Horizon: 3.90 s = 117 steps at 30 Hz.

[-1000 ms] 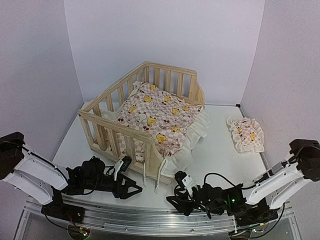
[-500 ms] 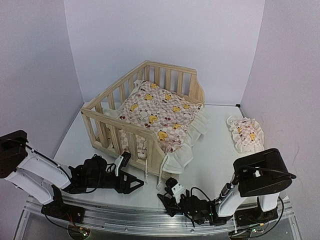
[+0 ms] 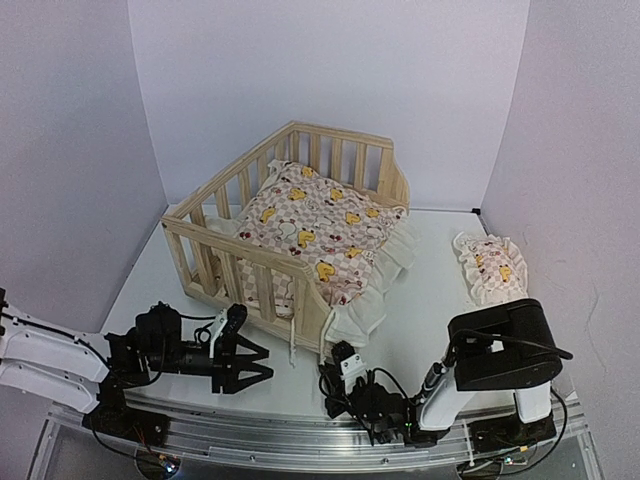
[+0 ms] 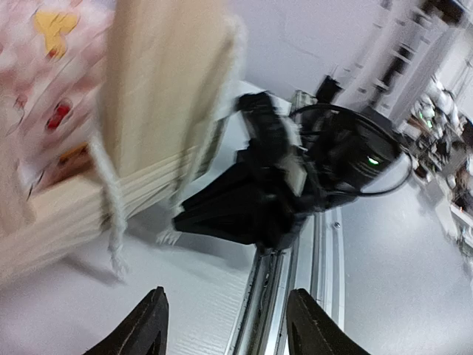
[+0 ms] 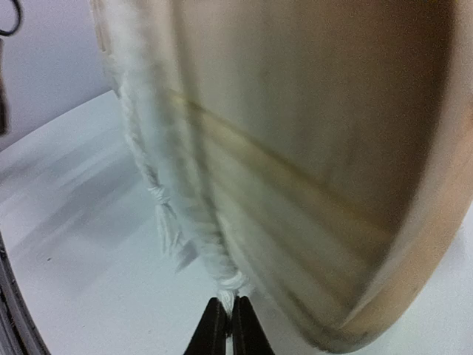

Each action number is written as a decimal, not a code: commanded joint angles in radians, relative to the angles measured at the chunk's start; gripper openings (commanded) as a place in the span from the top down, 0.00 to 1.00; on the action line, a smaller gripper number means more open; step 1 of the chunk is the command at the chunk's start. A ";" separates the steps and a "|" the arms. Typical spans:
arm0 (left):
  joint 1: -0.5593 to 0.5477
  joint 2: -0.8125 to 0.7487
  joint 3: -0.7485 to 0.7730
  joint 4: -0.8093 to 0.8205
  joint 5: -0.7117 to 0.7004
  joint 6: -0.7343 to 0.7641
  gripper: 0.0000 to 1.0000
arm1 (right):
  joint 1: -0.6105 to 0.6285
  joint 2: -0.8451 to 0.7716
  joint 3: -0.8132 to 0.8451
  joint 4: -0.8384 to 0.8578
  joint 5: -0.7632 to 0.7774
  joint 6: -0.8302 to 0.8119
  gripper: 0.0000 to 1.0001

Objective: Set up the pet bed

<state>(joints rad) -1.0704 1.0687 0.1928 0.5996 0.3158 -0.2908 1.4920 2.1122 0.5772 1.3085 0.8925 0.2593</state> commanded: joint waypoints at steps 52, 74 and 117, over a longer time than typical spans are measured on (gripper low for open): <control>0.253 0.678 0.328 0.127 0.398 2.740 0.36 | -0.012 -0.141 -0.136 0.182 -0.177 0.197 1.00; 0.253 0.504 0.229 0.219 0.482 2.454 1.00 | -0.009 -0.150 -0.075 0.177 -0.301 0.153 1.00; 0.254 0.267 0.576 -0.794 0.608 0.736 0.98 | 0.023 -0.086 0.184 0.059 -0.360 -0.024 1.00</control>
<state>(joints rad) -0.8181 1.3380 0.7321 -0.2255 0.9440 0.4655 1.5236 2.0441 0.7654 1.3167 0.5162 0.2365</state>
